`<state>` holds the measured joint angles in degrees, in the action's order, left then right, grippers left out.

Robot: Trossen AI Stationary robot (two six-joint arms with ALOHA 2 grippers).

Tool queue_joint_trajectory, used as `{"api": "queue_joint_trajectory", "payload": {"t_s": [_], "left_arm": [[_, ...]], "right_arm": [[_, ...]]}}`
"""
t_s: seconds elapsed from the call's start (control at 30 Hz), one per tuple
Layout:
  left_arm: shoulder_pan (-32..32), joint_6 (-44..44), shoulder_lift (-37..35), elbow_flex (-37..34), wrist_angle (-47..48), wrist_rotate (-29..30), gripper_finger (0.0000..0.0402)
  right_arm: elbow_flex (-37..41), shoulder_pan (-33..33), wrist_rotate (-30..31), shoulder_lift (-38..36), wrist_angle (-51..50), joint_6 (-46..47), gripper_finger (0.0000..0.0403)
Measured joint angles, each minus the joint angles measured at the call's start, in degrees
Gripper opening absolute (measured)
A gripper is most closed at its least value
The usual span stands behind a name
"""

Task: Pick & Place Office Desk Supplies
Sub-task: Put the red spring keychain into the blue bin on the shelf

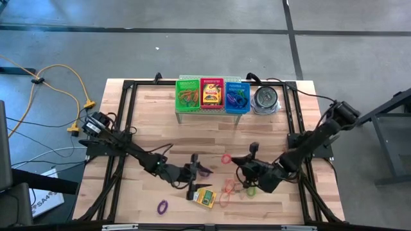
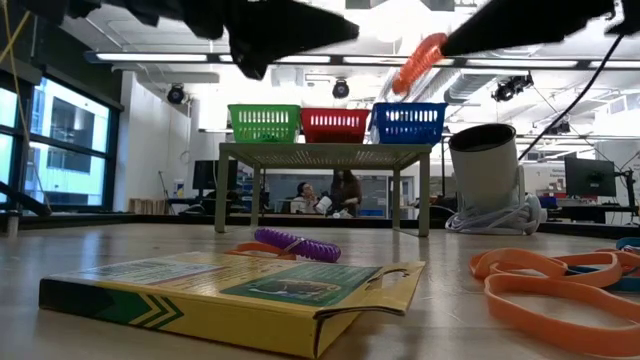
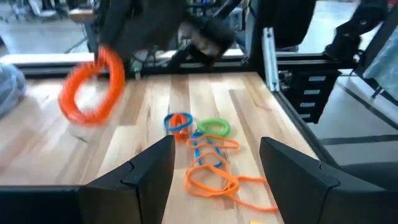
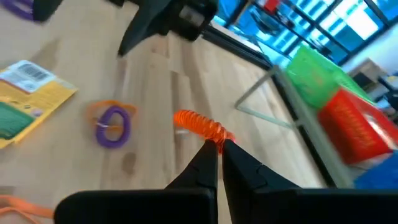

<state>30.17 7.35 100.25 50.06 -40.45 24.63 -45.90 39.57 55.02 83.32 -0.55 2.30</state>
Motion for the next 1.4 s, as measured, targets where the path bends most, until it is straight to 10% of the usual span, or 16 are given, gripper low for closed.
{"api": "queue_joint_trajectory", "payload": {"t_s": [0.53,1.07,1.4], "left_arm": [[-0.7,1.7,0.0,0.0,5.1,-3.7,0.0230],[-0.6,3.1,0.0,0.0,7.3,-5.1,0.0230],[-0.6,3.2,0.0,0.0,8.1,-5.4,0.0230]], "right_arm": [[-33.6,-9.1,6.6,-1.6,-53.2,17.1,0.0003],[-40.4,-40.5,-10.8,-1.4,-60.1,17.6,0.0003],[-40.3,-49.0,-19.0,0.1,-58.8,19.0,0.0003]]}}
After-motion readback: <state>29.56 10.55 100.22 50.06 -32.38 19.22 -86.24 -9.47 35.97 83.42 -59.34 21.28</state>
